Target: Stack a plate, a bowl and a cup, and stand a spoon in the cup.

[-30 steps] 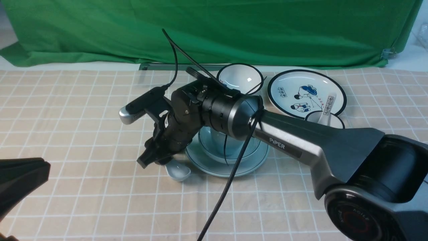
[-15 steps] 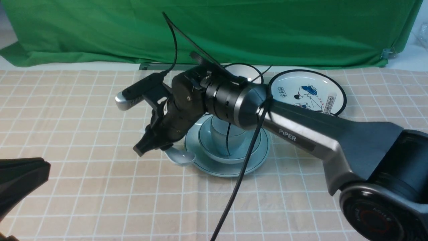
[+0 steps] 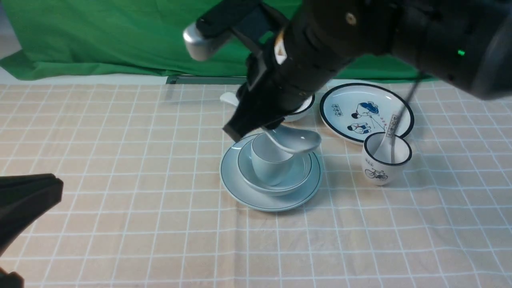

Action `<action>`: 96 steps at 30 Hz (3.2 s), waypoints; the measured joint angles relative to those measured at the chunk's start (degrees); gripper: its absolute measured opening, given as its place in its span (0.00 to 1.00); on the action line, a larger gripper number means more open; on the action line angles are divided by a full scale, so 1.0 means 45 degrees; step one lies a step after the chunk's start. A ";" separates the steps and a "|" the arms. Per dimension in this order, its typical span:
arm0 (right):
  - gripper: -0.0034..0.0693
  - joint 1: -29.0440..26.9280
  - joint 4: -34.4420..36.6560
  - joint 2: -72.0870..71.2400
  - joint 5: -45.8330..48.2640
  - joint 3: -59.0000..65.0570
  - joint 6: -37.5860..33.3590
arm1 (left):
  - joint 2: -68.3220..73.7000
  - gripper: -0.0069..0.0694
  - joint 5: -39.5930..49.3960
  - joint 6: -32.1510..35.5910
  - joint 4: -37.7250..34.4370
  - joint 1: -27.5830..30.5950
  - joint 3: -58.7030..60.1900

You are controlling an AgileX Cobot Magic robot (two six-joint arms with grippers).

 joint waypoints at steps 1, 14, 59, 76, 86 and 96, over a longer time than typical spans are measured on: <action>0.30 -0.0027 -0.0001 -0.0105 -0.0289 0.0230 0.0000 | 0.0000 0.09 -0.0028 0.0000 -0.0012 0.0000 0.0000; 0.30 -0.2384 -0.0081 0.0472 -1.7937 0.7507 0.3524 | 0.0000 0.09 -0.0702 0.0013 -0.0025 0.0000 0.0000; 0.46 -0.1860 -0.1562 -0.0590 -1.4051 0.6727 0.3759 | -0.0040 0.09 -0.1736 0.0185 -0.0420 0.0000 0.0000; 0.08 -0.0164 -0.1625 -0.9402 -0.2080 1.0499 0.4498 | -0.3792 0.09 -0.7949 0.1258 -0.2238 0.0000 0.5770; 0.10 -0.0154 -0.1602 -1.0402 -0.2260 1.1173 0.4738 | -0.3792 0.09 -0.8016 0.1258 -0.2190 0.0000 0.6750; 0.07 -0.2575 -0.0468 -1.2131 -0.3368 1.2577 0.2849 | -0.3808 0.09 -0.7953 0.1285 -0.2175 0.0000 0.7410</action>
